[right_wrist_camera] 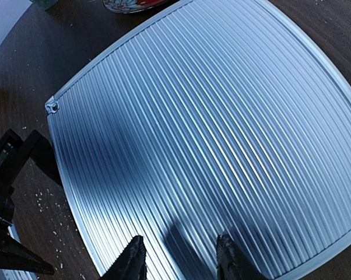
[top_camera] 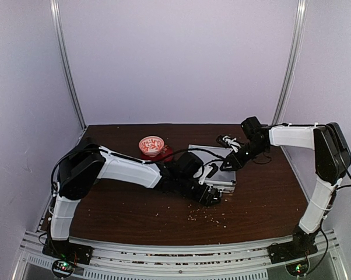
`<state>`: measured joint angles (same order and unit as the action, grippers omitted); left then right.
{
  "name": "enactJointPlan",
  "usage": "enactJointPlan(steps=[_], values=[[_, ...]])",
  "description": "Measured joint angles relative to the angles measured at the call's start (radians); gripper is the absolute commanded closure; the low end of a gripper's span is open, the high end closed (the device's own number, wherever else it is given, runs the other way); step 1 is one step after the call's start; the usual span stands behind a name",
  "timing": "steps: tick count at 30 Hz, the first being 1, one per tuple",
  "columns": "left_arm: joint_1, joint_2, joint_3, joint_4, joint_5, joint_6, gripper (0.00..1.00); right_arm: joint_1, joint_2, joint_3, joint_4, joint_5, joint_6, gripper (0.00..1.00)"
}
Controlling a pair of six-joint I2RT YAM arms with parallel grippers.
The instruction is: Pack up texas hold em set
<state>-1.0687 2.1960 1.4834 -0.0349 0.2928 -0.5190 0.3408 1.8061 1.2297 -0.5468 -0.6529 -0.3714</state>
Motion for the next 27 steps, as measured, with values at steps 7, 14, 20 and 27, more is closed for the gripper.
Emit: enactJointPlan(steps=[7,14,20,27], values=[[0.007,-0.028,-0.018,0.022,0.038,0.001,0.14,0.000,0.001,0.000,0.001,-0.001,-0.002,0.57],[0.005,-0.113,-0.023,0.104,0.039,0.008,0.15,0.000,0.001,0.000,0.000,-0.001,-0.011,0.56],[0.005,-0.136,-0.026,0.098,0.018,0.022,0.36,0.000,0.001,0.000,-0.001,-0.001,-0.019,0.56],[0.005,-0.132,-0.037,0.045,0.008,0.064,1.00,0.000,0.002,0.000,-0.002,-0.001,-0.023,0.55]])
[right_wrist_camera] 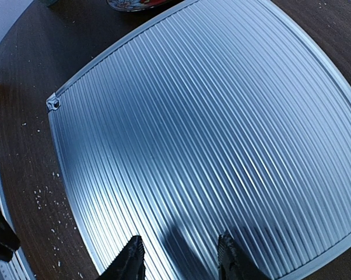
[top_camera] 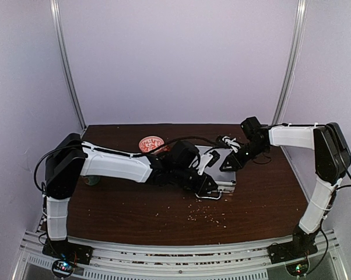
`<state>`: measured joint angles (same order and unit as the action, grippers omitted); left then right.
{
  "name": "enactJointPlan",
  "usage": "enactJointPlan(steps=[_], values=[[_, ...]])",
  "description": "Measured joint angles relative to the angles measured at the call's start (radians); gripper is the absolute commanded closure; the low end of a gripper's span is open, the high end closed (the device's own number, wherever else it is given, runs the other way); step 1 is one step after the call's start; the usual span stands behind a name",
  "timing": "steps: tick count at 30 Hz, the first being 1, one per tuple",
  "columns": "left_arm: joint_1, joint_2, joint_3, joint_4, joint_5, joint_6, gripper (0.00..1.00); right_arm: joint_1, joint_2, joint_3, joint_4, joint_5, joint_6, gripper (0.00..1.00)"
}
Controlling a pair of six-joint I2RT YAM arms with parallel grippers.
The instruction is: Pack up texas hold em set
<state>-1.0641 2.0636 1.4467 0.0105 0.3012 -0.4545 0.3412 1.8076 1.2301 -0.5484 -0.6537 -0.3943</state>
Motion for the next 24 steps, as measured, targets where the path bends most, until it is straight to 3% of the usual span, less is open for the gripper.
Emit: enactJointPlan(steps=[24], values=[[0.000,0.118,0.023,-0.042,-0.117,0.027,1.00,0.000,0.022,0.015,0.014,-0.016,-0.005,0.55]])
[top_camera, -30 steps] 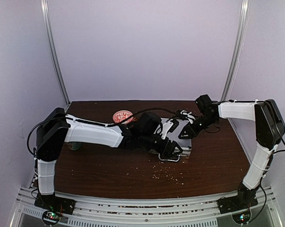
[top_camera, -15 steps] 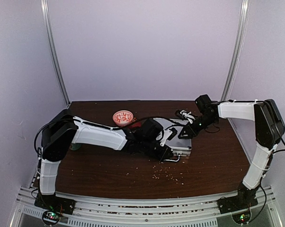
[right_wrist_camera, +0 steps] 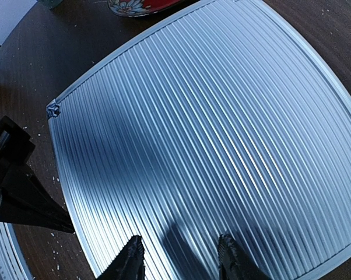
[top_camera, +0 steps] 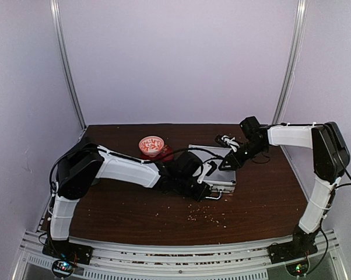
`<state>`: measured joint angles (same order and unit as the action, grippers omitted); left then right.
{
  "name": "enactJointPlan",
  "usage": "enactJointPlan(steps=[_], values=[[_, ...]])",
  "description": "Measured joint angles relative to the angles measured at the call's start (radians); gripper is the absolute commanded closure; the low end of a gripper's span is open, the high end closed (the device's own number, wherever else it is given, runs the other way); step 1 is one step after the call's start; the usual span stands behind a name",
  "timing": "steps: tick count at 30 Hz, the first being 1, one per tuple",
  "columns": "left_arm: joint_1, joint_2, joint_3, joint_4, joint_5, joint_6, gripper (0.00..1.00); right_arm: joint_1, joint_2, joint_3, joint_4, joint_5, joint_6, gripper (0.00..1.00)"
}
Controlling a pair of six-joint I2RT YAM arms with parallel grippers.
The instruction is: Pack up texas hold em set
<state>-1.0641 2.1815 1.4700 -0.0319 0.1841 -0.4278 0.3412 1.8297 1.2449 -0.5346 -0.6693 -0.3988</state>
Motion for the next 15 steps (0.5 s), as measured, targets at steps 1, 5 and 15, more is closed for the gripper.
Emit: enactJointPlan(steps=[1,5,15], values=[[0.000,0.002,0.000,0.000,-0.003,0.000,1.00,0.000,0.000,0.000,0.000,0.000,0.000,0.55],[0.000,0.008,0.000,0.003,-0.023,-0.002,1.00,0.000,0.002,0.002,0.000,-0.002,-0.003,0.55],[0.000,0.032,0.000,0.069,-0.043,-0.039,1.00,0.000,0.010,0.008,0.000,-0.008,-0.015,0.55]])
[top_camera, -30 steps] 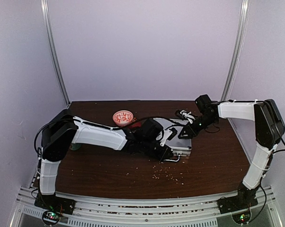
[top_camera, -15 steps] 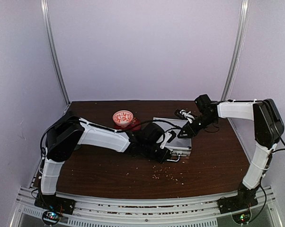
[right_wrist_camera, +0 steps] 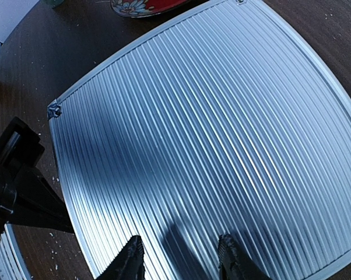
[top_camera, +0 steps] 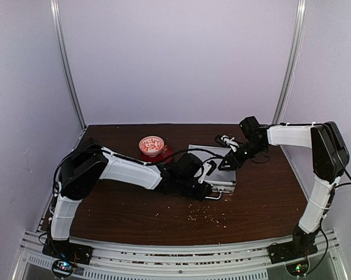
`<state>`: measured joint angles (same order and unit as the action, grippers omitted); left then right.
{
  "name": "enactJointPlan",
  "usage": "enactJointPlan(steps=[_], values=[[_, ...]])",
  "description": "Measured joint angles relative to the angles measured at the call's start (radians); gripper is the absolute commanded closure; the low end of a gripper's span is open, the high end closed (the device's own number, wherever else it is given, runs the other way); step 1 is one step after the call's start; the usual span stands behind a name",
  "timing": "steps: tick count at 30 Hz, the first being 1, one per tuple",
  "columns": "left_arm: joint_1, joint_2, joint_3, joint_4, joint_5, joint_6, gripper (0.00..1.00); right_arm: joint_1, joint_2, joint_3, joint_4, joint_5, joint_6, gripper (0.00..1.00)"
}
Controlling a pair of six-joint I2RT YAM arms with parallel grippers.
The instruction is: Pack up texas hold em set
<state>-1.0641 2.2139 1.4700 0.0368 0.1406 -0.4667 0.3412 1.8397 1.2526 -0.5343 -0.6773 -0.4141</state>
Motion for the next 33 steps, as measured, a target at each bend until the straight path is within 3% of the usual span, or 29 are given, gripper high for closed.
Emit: enactJointPlan(steps=[17,33], values=[[-0.014,0.029,-0.004,0.014,-0.082,-0.011,1.00,0.000,0.018,0.014,0.007,-0.008,-0.003,0.55],[-0.006,-0.042,-0.084,0.052,-0.047,0.053,1.00,0.000,0.014,0.019,0.007,-0.006,-0.005,0.55]])
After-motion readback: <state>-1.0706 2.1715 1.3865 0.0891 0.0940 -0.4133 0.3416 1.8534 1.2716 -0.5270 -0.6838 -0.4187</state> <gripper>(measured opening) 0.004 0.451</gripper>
